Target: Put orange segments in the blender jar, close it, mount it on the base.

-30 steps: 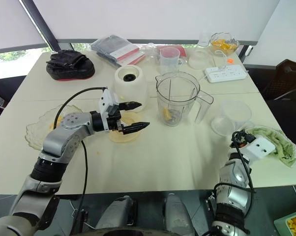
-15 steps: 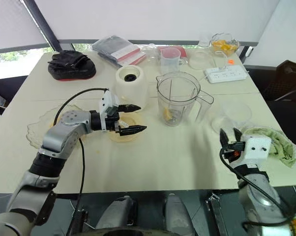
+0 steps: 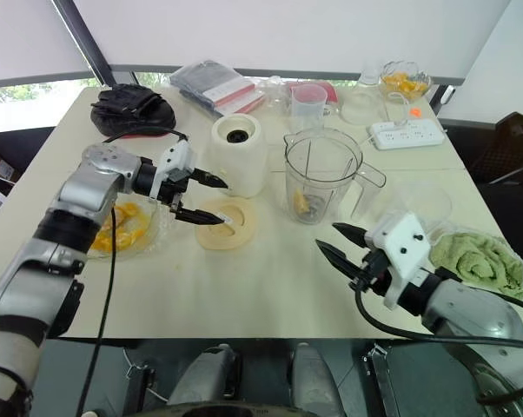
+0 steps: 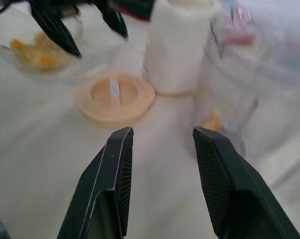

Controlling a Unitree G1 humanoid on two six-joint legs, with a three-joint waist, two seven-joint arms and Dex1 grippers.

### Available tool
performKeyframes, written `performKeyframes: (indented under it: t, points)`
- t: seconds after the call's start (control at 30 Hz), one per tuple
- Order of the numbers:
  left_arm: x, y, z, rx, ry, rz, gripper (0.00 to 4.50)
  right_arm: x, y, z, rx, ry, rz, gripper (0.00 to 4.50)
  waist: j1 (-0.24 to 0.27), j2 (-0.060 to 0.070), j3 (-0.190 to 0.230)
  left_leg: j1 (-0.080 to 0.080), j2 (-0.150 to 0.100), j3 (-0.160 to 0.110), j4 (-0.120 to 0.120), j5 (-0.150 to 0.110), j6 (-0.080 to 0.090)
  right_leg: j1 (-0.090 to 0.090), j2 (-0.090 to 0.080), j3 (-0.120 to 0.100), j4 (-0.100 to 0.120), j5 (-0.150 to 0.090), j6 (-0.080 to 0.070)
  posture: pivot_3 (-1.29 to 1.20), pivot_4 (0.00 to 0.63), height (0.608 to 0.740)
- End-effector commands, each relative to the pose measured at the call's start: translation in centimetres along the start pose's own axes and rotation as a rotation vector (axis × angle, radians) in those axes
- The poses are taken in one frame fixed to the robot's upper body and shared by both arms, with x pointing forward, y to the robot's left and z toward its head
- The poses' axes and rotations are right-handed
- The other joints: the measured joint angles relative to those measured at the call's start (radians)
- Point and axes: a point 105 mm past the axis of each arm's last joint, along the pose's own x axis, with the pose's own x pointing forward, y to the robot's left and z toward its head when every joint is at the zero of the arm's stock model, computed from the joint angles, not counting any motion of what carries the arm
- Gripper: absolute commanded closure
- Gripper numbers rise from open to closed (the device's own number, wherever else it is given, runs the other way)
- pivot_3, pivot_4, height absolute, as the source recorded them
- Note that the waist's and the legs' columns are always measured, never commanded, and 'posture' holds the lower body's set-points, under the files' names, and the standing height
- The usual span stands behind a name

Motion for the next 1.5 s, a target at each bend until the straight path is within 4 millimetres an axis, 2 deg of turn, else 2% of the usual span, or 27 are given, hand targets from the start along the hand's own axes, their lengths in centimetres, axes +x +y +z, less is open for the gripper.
performKeyframes:
  t: [0.03,0.2,0.4,0.7,0.8,1.3,1.5]
  points:
    - [-0.5,0.6,-1.0,0.07,0.102,-0.056,0.0,1.1,0.5,1.1,-0.02,-0.042,0.013,2.55,0.0,0.0,0.0,0.0,0.0,0.0,0.0,0.0,0.0,-0.001,0.0,0.0,0.0,0.0,0.0,0.0,0.15,0.74]
    - [-0.4,1.7,-1.6,0.121,0.232,-0.077,0.0,2.0,0.8,1.8,-0.046,-0.069,0.021,2.55,0.001,-0.008,0.005,-0.004,0.0,0.0,0.0,-0.001,0.002,-0.004,0.0,-0.002,0.0,0.0,0.0,0.0,0.15,0.74]
    - [0.4,1.8,-2.8,0.196,0.338,-0.083,0.0,2.0,1.2,2.1,-0.048,-0.078,0.008,2.55,-0.001,-0.01,0.006,-0.004,-0.001,0.001,0.0,-0.001,0.002,-0.005,-0.001,-0.002,0.0,0.0,0.0,0.0,0.15,0.74]
    - [1.5,3.0,-4.0,0.308,0.466,0.004,0.0,1.7,1.3,1.7,-0.046,-0.051,-0.002,2.55,0.001,-0.01,0.006,-0.004,-0.001,0.0,0.0,-0.001,0.002,-0.005,-0.001,-0.002,0.001,0.0,0.0,0.0,0.15,0.74]
    - [1.9,3.4,-3.8,0.317,0.483,0.028,0.85,1.8,1.1,1.5,-0.052,-0.038,0.013,2.49,0.001,-0.011,0.006,-0.004,-0.001,0.0,0.0,-0.001,0.002,-0.005,-0.001,-0.002,0.001,0.0,0.0,0.0,0.15,0.74]
    - [3.4,3.3,-4.8,0.331,0.629,-0.027,0.85,1.5,-0.5,1.4,-0.089,0.041,0.157,2.49,0.001,-0.011,0.006,-0.004,-0.001,0.001,0.001,-0.001,0.003,-0.005,-0.001,-0.002,0.002,0.0,0.0,0.0,0.15,0.74]
    - [4.5,3.4,-4.6,0.33,0.61,-0.001,0.85,1.6,-0.7,1.6,-0.105,0.047,0.174,2.49,0.001,-0.011,0.006,-0.004,-0.001,0.001,0.001,-0.001,0.003,-0.005,-0.001,-0.002,0.002,0.0,0.0,0.0,0.15,0.74]
